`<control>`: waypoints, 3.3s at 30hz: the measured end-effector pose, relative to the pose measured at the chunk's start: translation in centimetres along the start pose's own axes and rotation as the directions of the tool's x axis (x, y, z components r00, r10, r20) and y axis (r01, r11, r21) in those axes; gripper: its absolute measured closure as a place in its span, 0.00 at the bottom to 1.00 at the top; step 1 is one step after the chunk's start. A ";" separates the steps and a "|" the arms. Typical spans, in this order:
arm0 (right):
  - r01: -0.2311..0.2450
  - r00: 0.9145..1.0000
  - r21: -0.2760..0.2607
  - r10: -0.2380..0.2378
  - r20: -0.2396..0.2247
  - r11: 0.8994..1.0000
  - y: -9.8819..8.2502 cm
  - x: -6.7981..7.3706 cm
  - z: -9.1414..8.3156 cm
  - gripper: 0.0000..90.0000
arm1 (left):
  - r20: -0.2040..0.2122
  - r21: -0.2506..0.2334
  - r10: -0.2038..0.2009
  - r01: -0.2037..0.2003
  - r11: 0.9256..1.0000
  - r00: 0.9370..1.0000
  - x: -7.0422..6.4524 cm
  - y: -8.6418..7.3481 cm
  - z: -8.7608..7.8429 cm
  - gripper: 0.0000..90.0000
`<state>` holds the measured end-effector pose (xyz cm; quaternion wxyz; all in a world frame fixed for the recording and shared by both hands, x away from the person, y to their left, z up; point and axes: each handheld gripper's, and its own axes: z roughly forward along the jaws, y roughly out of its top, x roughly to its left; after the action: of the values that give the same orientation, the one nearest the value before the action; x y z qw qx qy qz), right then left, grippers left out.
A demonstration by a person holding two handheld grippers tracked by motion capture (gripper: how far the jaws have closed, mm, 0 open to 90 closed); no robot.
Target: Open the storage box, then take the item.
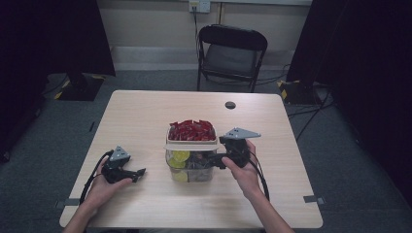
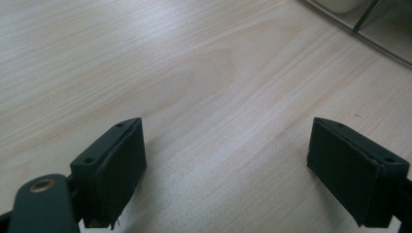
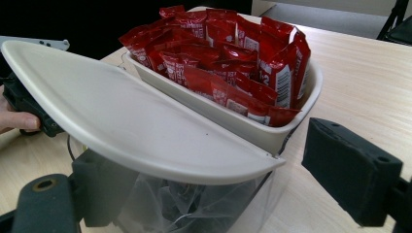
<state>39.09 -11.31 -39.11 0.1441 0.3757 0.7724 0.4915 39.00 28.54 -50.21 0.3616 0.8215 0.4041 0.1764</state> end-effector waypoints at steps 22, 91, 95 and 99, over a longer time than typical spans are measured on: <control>-0.017 1.000 -0.003 0.017 0.002 1.000 0.9 -0.8 0.0 0.16 | 0.000 0.000 0.000 0.000 1.000 1.000 0.0 0.0 0.0 0.15; -0.083 0.996 -0.027 0.084 0.021 0.996 2.5 -2.9 1.7 0.15 | 0.059 -0.079 -0.028 0.033 0.996 0.998 -1.2 1.9 -2.6 0.24; -0.084 0.996 -0.021 0.084 0.016 0.996 2.4 -2.9 1.9 0.14 | 0.079 -0.095 -0.020 0.028 0.995 0.997 -1.7 2.2 -2.9 0.25; -0.080 0.996 -0.023 0.081 0.027 0.997 2.4 -2.7 1.8 0.15 | 0.105 -0.115 -0.013 0.025 0.993 0.994 -2.2 2.6 -3.3 0.25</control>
<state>43.00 -11.55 -38.31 0.1389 0.4117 0.7492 0.4999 37.14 27.24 -46.07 0.4311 0.8032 0.3815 0.1534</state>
